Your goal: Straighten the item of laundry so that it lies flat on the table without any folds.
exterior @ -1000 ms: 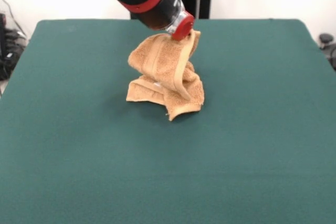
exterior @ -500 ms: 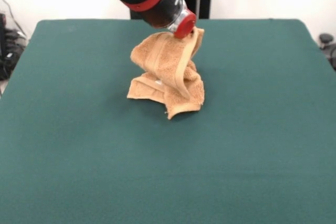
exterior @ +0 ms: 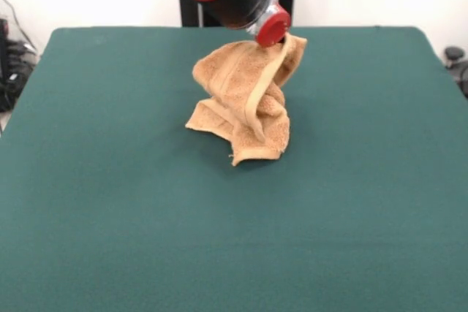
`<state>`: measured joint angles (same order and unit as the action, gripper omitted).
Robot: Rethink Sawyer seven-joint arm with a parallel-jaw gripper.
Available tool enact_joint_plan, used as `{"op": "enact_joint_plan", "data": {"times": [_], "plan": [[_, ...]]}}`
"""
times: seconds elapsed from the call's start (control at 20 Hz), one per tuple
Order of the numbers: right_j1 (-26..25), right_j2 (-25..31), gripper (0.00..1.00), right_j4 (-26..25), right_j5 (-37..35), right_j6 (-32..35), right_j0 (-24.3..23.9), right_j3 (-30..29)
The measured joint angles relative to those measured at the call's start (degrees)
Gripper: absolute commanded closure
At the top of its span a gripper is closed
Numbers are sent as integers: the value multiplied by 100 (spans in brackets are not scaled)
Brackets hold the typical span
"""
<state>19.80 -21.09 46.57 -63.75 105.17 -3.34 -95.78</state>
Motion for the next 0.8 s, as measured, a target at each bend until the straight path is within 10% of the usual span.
{"op": "enact_joint_plan", "data": {"times": [0.8], "plan": [[351,32,100,490,625,1064,432,-384]]}}
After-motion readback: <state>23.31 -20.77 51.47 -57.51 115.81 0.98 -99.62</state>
